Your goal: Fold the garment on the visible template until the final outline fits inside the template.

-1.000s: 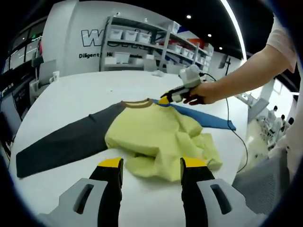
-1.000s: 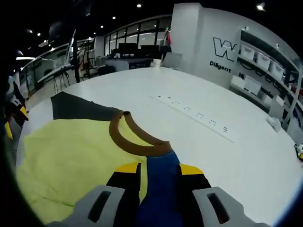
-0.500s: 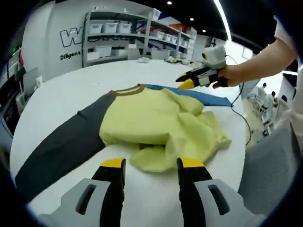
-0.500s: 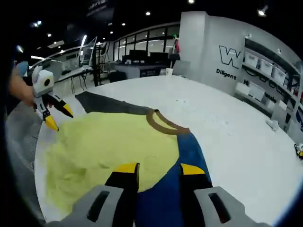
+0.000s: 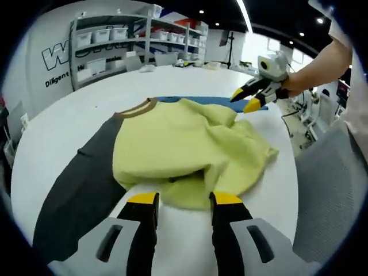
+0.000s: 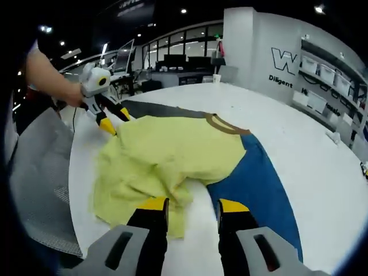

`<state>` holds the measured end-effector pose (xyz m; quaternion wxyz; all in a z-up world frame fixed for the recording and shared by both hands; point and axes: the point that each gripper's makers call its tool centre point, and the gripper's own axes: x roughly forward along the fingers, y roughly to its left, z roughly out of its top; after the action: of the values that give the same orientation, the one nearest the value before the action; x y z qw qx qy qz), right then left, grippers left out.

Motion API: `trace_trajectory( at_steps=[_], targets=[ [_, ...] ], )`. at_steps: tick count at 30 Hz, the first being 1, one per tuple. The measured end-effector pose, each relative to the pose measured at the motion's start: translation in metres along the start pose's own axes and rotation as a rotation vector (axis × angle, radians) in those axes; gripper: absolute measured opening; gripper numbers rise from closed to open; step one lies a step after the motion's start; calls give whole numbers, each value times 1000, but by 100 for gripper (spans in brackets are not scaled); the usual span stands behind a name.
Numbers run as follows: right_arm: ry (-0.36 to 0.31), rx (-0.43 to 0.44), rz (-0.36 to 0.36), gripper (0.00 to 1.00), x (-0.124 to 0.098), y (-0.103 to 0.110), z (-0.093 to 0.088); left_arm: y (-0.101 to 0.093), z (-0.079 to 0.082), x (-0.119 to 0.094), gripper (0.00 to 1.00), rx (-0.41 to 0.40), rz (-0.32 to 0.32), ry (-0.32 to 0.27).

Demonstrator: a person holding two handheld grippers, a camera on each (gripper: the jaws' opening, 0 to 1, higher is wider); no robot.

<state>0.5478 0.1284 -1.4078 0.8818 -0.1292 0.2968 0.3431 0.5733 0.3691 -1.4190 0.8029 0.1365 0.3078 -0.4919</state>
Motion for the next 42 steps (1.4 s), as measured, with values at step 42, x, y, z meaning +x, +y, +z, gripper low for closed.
trace_trajectory(
  at_steps=[42],
  targets=[
    [59,-1,80,23,5,31,-26,-8,-4,-14,1,42,-24,115]
  ],
)
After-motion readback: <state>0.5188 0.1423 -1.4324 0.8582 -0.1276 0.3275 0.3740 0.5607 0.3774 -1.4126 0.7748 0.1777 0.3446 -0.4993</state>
